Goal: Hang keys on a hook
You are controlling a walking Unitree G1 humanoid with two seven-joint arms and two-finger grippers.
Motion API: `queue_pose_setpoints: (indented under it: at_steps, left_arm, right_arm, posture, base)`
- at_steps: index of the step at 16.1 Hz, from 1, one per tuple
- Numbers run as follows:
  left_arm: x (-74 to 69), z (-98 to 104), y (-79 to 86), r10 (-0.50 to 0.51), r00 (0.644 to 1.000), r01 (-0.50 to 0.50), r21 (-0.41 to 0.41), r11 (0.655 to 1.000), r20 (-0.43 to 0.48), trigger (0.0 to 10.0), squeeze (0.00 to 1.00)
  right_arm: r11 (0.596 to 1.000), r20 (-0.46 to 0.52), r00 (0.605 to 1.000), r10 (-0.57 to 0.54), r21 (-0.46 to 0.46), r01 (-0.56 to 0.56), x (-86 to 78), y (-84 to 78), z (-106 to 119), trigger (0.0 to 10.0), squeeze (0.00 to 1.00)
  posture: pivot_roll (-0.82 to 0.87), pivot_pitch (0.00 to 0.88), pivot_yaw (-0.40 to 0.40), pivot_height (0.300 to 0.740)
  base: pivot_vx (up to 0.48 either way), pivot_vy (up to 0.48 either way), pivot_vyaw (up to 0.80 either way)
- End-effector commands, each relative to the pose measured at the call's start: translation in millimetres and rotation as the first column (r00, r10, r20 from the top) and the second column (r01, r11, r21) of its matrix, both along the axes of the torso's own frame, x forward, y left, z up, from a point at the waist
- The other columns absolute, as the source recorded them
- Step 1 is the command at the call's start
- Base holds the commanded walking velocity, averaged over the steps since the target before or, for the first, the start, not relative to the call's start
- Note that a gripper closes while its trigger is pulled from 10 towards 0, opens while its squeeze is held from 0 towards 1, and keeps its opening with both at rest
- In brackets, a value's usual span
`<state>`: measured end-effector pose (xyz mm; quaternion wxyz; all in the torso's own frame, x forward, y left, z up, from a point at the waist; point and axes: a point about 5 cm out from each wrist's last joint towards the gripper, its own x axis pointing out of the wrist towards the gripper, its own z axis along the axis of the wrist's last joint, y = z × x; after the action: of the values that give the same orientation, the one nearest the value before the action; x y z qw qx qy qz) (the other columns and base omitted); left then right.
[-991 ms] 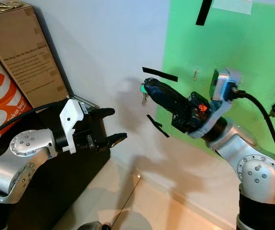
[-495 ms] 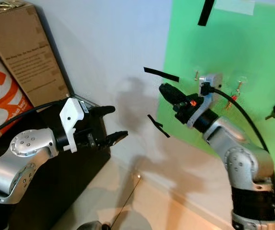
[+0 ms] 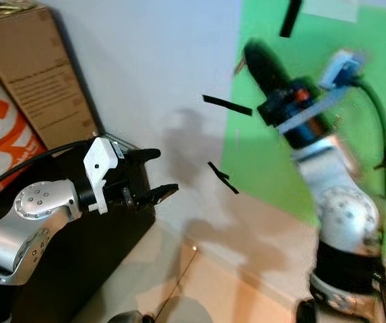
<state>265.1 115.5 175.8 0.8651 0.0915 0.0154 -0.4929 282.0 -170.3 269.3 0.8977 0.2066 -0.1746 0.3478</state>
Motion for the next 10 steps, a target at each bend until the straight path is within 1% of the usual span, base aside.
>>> queue_pose_setpoints:
  at_steps: [1,2,4,7,8,9,10]
  left_arm:
    - [1.8,2,-1.6,-0.014,1.000,0.014,0.011,1.000,0.013,10.0,0.00]
    - [2.1,2,-1.1,-0.014,1.000,0.014,0.012,1.000,0.014,10.0,0.00]
    - [2.2,2,-0.1,-0.013,1.000,0.013,0.015,1.000,0.014,10.0,0.00]
    - [2.0,2,0.3,-0.014,1.000,0.014,0.017,1.000,0.014,10.0,0.00]
    - [4.8,3,0.6,0.007,1.000,-0.007,0.005,1.000,0.029,10.0,0.00]
    - [8.7,7,0.7,0.036,0.998,-0.035,-0.025,0.999,0.044,10.0,0.00]
    - [13.5,11,-0.2,0.067,0.996,-0.062,-0.074,0.995,0.053,10.0,0.00]
  right_arm:
    - [0.996,-0.103,0.995,-0.007,-0.094,-0.003,2.9,6.4,-27,10.0,0.00]
    - [0.994,-0.132,0.991,-0.015,-0.109,0.001,2.9,8.7,-37,10.0,0.00]
    - [0.998,-0.140,0.990,-0.006,-0.070,-0.004,1.9,9.1,-36,10.0,0.00]
    - [0.998,-0.131,0.991,-0.006,-0.067,-0.003,1.4,8.9,-36,10.0,0.00]
    - [0.998,-0.124,0.992,0.004,-0.064,-0.012,0.6,9.2,-36,10.0,0.00]
    - [0.997,-0.121,0.992,0.029,-0.068,-0.037,-1.4,10.7,-35,10.0,0.00]
    - [0.993,-0.119,0.990,0.071,-0.080,-0.081,-4.7,13.6,-35,10.0,0.00]
  posture:
    - [-0.02,0.000,0.047,0.740]
    - [-0.02,0.000,0.048,0.740]
    - [-0.02,0.000,0.049,0.740]
    - [-0.02,0.000,0.054,0.740]
    - [-0.02,0.000,0.054,0.740]
    - [-0.02,0.000,0.051,0.740]
    - [-0.01,0.000,0.050,0.740]
  base:
    - [0.000,0.000,0.00]
    - [0.000,0.000,0.00]
    - [0.000,0.000,0.00]
    - [0.000,0.000,0.00]
    - [0.000,0.000,0.00]
    - [0.000,0.000,0.00]
    - [0.000,0.000,0.00]
